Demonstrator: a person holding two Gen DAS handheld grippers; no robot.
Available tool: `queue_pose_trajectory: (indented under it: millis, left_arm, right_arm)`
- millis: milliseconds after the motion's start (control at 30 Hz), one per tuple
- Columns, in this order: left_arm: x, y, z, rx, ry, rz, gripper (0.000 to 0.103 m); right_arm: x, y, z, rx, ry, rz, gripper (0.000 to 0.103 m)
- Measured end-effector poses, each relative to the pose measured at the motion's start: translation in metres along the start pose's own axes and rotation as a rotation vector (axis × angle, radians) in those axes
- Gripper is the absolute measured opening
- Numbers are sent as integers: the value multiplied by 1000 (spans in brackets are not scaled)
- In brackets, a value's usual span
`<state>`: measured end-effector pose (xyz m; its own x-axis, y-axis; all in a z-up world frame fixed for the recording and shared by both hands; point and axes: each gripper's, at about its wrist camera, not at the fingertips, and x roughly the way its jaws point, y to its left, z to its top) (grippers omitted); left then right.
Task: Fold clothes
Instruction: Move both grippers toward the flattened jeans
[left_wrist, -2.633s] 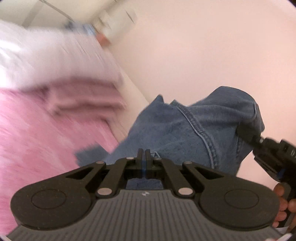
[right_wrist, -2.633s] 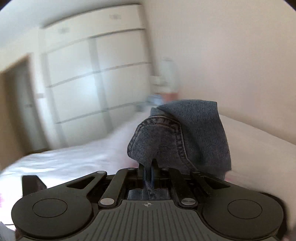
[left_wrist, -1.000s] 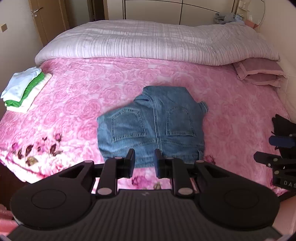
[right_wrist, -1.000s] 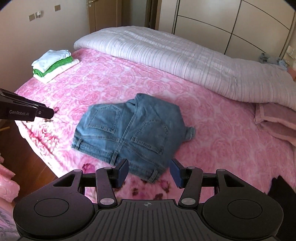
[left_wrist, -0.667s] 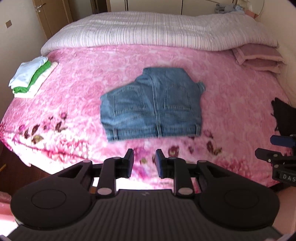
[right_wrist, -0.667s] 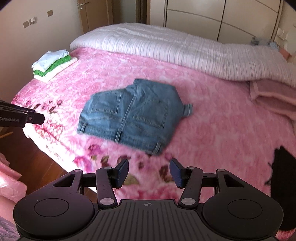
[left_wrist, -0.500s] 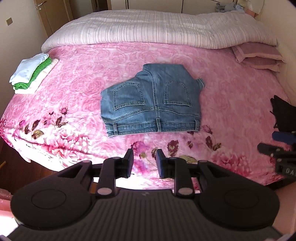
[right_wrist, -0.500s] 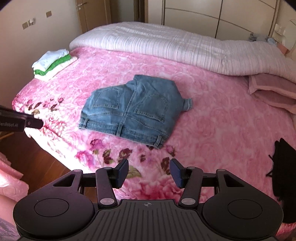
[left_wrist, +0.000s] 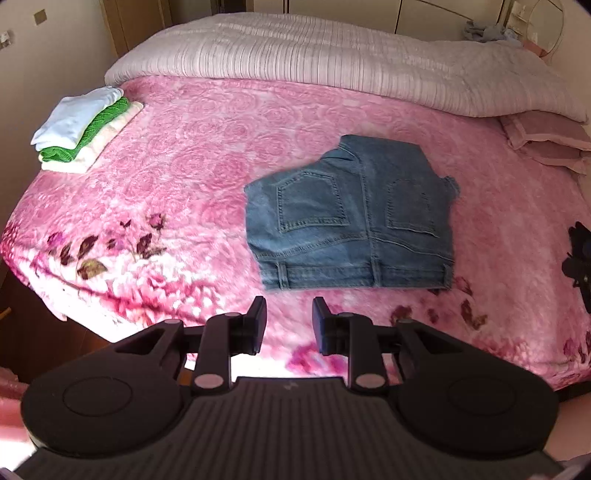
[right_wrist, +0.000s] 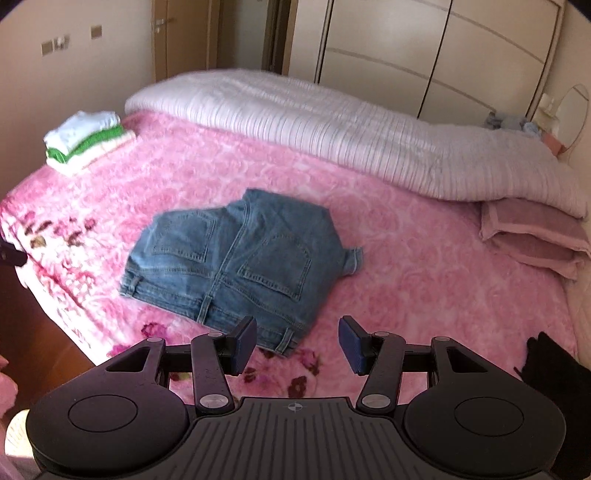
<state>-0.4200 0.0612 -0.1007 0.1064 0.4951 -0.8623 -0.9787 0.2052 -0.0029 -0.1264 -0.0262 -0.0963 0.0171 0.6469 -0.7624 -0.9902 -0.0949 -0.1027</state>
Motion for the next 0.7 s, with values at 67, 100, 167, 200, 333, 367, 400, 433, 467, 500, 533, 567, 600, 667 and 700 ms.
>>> queue_pose_trajectory:
  millis: [67,100,167,200,333,367,400,433,467,500,533,567,600,667,700]
  left_arm:
    - [11,8,17,11,4,-6,22]
    - [15,11,25,17,3,-11,22]
    - [23,19,42,36,-7,-27,24]
    - [28,22,51,49,-15,-34,25]
    - [51,35,66,74,-19,-53,27]
    - [58,39,69,77,-16,-59,27]
    - [65,42,69,74,-5,-61,27]
    - [72,46,67,65,14,-64,27]
    - [79,50,64,56,33,-67,27]
    - [87,54,62,47,52,-70,27]
    - [94,58,59,37,71,-73,27]
    - [101,62,57,28,90,-76,27]
    - [107,66,54,20,106,-79,27]
    - [119,73,45,2,140,-82,27]
    - [125,77,40,-10,158,-81,27]
  right_arm:
    - [10,4,9,10,7,-13,53]
    - [15,6,14,15,11,-19,53]
    - [23,10,22,25,16,-34,53]
    - [26,11,27,33,17,-45,53]
    - [41,17,38,57,25,-91,53]
    - [45,20,39,59,31,-103,53]
    - [50,23,38,59,42,-113,53]
    - [56,26,37,57,55,-121,53]
    - [63,28,34,54,72,-127,53]
    - [70,31,31,51,92,-127,53]
    - [76,34,28,48,111,-124,53]
    - [82,36,24,45,131,-121,53]
    - [89,39,20,44,151,-117,53]
    - [103,42,12,39,186,-112,53]
    - [110,43,9,34,198,-112,53]
